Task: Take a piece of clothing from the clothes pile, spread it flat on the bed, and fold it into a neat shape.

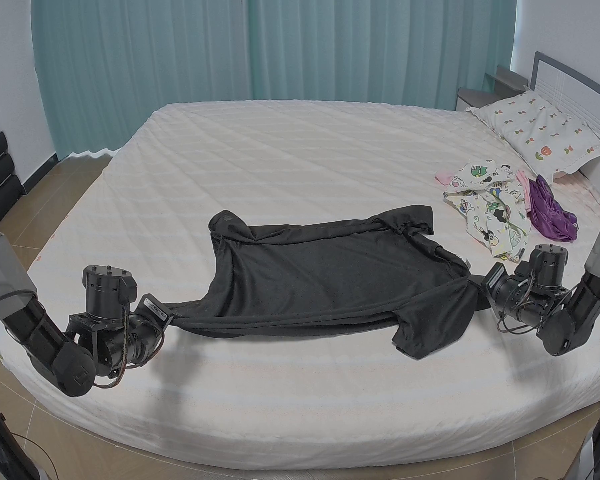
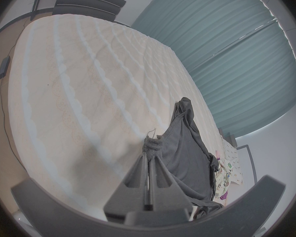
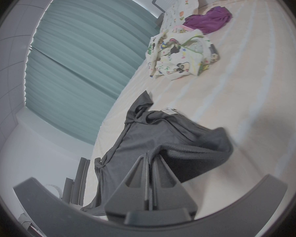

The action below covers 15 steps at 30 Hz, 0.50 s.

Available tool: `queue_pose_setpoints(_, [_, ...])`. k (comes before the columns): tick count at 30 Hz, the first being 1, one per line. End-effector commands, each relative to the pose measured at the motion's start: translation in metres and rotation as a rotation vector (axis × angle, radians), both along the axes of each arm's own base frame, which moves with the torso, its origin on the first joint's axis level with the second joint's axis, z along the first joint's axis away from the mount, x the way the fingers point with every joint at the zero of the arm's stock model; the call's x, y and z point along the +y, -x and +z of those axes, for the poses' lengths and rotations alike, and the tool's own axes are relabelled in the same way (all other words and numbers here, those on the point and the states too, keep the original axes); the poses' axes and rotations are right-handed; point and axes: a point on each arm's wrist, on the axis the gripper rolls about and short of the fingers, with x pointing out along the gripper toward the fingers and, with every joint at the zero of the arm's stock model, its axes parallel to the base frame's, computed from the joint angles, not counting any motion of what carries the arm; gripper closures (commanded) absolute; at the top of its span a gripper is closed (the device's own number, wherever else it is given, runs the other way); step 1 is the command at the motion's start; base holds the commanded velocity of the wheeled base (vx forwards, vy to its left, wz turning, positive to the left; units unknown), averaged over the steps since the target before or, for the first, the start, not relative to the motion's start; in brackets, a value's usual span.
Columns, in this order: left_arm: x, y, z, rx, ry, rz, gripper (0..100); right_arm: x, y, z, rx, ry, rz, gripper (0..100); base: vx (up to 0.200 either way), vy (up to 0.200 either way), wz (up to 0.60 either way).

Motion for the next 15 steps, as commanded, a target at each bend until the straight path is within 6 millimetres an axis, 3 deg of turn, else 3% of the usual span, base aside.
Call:
queue_pose_setpoints(1, [0.002,-0.005,-0.007,0.003,-0.001,0.014,100,0.008,-0.021,-0.012,-0.007,-0.001,0.031,100,0.0,0.0,0.0])
queue_pose_setpoints(15, [0.011,-0.011,-0.009,-0.041,0.009,0.05,100,0.029,-0.069,-0.024,-0.096,-0.006,0.064,100,0.0,0.0,0.0])
